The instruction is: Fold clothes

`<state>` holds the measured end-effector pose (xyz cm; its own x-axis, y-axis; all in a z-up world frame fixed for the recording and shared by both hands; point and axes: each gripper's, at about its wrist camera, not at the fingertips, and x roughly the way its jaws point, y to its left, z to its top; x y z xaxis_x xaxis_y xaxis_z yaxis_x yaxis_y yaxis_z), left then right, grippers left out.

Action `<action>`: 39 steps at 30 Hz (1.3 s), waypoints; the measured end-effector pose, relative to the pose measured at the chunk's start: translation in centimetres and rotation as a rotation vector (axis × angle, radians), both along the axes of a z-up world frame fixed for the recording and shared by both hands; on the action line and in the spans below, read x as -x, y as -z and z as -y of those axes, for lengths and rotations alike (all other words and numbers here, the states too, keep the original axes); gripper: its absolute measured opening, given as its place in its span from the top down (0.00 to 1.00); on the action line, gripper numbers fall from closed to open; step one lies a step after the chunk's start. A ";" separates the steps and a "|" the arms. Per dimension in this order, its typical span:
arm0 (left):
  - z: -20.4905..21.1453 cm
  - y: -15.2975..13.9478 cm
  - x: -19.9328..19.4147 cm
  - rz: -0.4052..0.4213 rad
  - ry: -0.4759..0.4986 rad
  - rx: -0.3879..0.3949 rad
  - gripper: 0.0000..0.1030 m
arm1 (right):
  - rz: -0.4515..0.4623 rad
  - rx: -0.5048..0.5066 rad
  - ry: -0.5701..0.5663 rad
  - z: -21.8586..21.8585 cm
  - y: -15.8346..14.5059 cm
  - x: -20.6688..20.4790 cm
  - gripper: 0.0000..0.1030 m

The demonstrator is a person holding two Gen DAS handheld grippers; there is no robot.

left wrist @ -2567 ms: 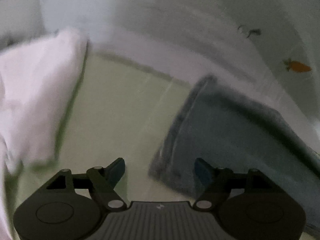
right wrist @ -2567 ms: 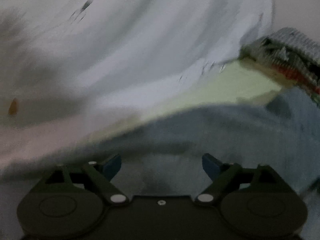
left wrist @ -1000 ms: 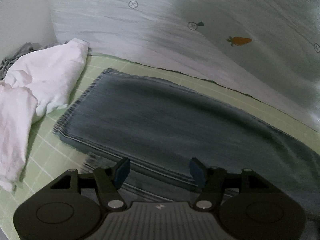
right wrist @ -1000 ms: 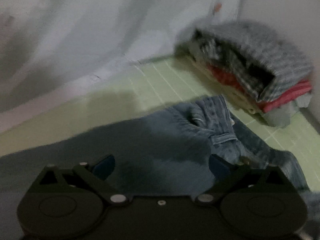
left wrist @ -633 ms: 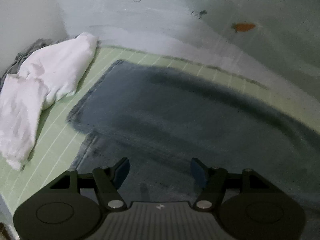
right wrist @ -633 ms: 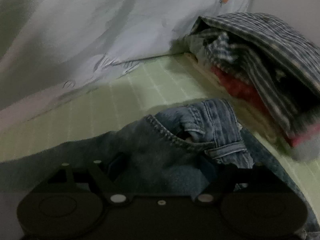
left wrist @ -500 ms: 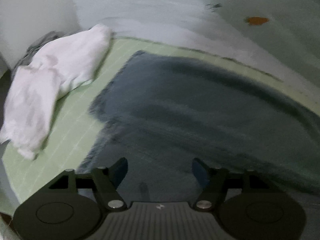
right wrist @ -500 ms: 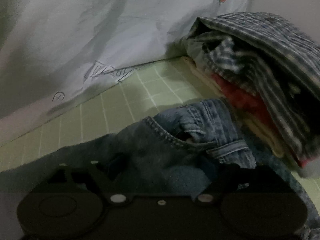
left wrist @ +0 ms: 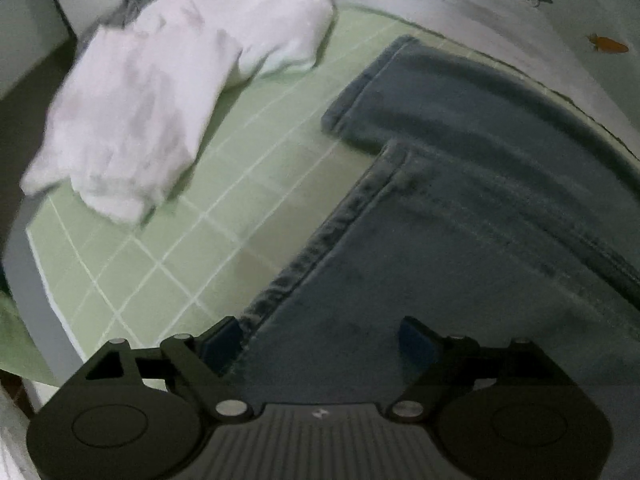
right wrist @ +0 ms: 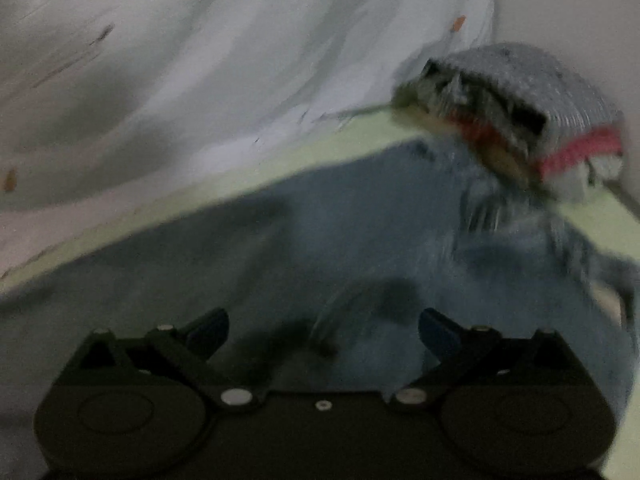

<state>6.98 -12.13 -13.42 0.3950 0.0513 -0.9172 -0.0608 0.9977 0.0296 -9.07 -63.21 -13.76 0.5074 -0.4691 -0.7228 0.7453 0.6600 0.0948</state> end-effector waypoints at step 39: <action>-5.2 0.5 1.9 0.124 0.298 0.038 0.12 | -0.060 -0.012 -0.161 -22.9 -0.5 3.6 0.00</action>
